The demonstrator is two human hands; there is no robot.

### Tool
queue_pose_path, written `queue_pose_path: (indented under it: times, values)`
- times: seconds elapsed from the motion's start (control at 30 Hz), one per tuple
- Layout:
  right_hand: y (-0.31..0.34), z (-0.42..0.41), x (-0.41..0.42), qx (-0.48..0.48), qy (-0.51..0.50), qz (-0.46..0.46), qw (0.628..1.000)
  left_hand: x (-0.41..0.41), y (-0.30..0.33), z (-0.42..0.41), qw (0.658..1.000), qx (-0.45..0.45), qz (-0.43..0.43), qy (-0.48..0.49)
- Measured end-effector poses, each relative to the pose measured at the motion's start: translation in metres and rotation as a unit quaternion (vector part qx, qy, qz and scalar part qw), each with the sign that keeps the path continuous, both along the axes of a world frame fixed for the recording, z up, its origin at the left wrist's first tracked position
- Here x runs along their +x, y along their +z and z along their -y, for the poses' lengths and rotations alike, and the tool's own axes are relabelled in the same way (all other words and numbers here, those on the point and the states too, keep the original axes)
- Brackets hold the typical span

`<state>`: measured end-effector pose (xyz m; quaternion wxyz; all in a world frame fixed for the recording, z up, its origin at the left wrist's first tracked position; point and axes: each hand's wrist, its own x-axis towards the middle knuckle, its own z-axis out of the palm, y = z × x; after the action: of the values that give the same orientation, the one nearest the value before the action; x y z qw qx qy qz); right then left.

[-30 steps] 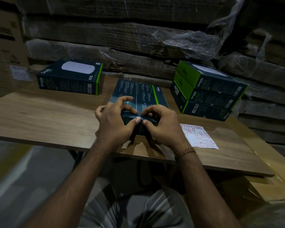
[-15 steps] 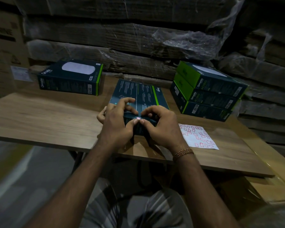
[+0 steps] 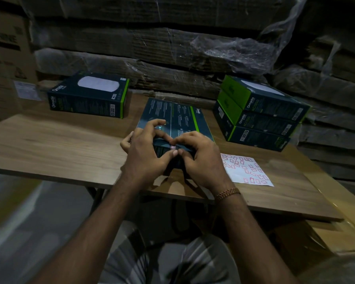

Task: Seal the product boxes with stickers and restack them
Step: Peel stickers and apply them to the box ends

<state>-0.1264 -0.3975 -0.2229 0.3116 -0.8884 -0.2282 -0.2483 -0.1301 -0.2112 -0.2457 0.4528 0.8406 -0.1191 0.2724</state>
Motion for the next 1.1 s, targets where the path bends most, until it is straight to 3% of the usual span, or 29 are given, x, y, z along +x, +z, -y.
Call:
queue_pose_path:
  times: [0.2,0.57,0.73,1.1]
  values:
    - [-0.0009,-0.0006,-0.0033,0.026,-0.002,0.009,1.0,0.0022,-0.0019,0.0005,1.0,0.002,-0.002,0.012]
    - [0.0021,-0.0046,-0.0029,-0.036,-0.018,-0.011,0.999,0.0046,-0.0044,0.0003,1.0,0.014,0.002,0.018]
    - [-0.0001,-0.0042,-0.006,0.009,-0.01,0.002,1.0,0.0041,-0.0034,0.001,1.0,0.014,0.005,0.02]
    - [0.0019,-0.0059,-0.0045,-0.041,-0.016,-0.018,0.999,0.0043,-0.0034,0.0011,0.999,0.024,-0.001,0.024]
